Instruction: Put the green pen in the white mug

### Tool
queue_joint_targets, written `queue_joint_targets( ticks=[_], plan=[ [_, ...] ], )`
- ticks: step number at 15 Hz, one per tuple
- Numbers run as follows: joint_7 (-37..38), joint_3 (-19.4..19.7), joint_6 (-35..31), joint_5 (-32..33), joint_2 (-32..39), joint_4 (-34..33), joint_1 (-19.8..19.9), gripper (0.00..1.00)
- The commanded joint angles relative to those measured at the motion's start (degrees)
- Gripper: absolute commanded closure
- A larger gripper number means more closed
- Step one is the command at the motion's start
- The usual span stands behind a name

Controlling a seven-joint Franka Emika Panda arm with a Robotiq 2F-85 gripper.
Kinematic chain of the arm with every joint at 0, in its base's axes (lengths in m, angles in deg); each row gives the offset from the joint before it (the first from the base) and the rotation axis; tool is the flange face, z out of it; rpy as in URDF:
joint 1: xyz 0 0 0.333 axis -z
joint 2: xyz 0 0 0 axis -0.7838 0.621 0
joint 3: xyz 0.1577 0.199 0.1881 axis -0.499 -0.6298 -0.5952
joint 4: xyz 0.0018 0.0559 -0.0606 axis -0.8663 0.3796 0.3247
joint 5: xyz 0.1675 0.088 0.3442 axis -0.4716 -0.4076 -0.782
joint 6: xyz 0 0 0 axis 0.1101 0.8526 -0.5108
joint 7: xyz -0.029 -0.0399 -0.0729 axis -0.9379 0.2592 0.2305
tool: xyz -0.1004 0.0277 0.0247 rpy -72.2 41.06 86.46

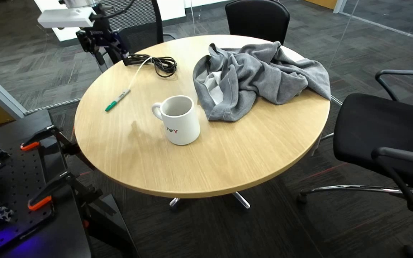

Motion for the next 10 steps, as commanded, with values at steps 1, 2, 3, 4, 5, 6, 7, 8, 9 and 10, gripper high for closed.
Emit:
queue_joint_targets(
  ticks=[1,2,3,4,5,6,7,8,9,10],
  plan=[
    [1.9,-0.9,-5.7,1.4,4.6,-0.3,1.1,0.00],
    [2.1,-0.9,-7.1,1.7,5.7,-0.2,1.1,0.00],
    [2.6,-0.9,-8.9,1.9,6.8,0.0,1.2,0.00],
    [3.3,-0.9,-10.2,2.2,7.9,0.0,1.2,0.00],
    [3.4,-0.9,-11.5,2.4,8.9,0.0,1.2,0.00],
    [3.9,-0.8,-12.6,2.8,9.9,-0.1,1.2,0.00],
    [4.2,-0.8,-13.3,2.9,11.0,-0.5,1.2,0.00],
    [4.5,-0.9,-13.7,3.0,12.0,-0.8,1.3,0.00],
    [4.6,-1.0,-13.9,3.0,12.9,-1.1,1.4,0.00],
    [4.5,-1.2,-14.0,2.7,13.5,-1.4,1.6,0.00]
  ],
)
